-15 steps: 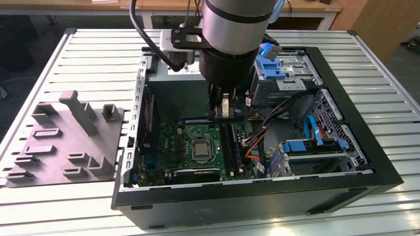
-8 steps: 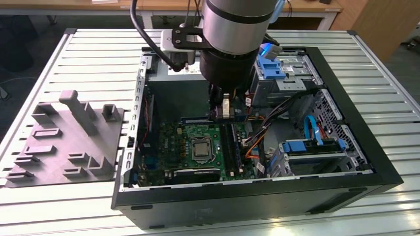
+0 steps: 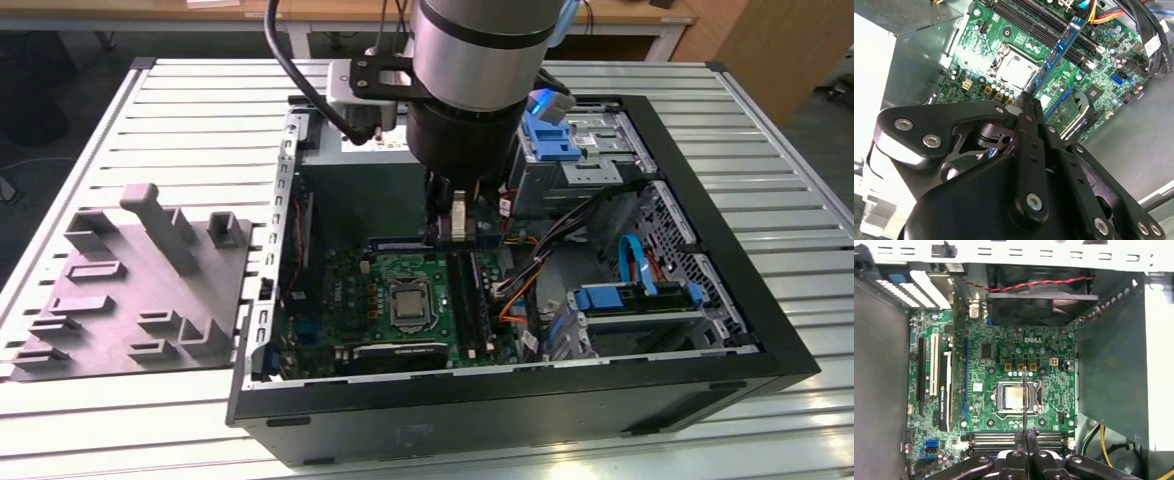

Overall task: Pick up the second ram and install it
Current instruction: 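Insert the second ram into the second slot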

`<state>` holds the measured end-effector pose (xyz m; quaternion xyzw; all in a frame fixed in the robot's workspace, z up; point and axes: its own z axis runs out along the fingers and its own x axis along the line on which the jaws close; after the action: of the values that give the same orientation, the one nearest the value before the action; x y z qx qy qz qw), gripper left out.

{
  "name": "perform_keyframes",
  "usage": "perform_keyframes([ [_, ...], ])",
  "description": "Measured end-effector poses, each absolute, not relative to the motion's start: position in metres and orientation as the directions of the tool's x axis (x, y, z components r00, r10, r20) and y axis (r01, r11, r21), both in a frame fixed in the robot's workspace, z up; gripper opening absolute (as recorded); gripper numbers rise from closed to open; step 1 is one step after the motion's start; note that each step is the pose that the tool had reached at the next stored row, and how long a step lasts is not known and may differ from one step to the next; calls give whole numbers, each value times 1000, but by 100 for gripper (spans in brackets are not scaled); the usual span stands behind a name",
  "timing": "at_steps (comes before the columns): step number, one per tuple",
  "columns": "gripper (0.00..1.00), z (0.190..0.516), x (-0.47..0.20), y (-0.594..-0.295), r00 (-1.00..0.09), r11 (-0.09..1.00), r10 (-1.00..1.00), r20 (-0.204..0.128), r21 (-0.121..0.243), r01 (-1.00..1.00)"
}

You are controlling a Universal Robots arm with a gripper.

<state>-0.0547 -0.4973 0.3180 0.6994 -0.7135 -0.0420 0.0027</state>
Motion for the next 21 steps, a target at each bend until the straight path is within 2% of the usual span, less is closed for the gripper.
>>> perform_keyframes([
  [21,11,315,-55,-497,-392,389,-918,-55,64,-919],
])
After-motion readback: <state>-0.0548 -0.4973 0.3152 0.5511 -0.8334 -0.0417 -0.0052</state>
